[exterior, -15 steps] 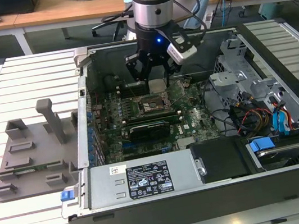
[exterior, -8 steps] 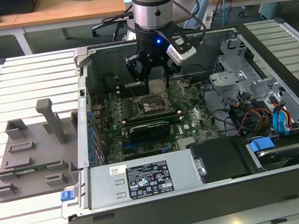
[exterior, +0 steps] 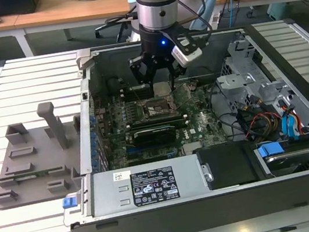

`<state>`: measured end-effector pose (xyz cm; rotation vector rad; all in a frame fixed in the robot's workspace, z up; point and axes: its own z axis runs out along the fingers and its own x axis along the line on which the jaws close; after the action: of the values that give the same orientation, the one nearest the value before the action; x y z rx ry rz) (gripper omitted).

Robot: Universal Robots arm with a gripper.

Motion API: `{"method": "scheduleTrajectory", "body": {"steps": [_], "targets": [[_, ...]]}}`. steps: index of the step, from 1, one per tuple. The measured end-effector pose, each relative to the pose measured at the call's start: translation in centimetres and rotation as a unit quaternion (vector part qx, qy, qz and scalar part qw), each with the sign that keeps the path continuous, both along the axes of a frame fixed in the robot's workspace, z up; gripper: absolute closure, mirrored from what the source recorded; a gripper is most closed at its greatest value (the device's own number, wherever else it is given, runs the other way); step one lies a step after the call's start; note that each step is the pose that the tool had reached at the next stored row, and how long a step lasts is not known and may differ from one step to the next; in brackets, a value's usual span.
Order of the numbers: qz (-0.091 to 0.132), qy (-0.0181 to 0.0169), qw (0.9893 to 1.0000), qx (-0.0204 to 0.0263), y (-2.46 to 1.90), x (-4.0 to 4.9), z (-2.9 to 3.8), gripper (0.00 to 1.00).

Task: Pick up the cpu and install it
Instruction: 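Pick up the cpu and move it towards the insertion slot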

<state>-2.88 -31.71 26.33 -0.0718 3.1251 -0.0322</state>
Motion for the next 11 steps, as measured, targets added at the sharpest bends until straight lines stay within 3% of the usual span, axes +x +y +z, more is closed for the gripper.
{"method": "scheduleTrajectory", "body": {"steps": [11], "targets": [[0.000, 0.0000, 1.0000, 0.0000, 0.08, 0.00, 0.00, 0.45]]}}
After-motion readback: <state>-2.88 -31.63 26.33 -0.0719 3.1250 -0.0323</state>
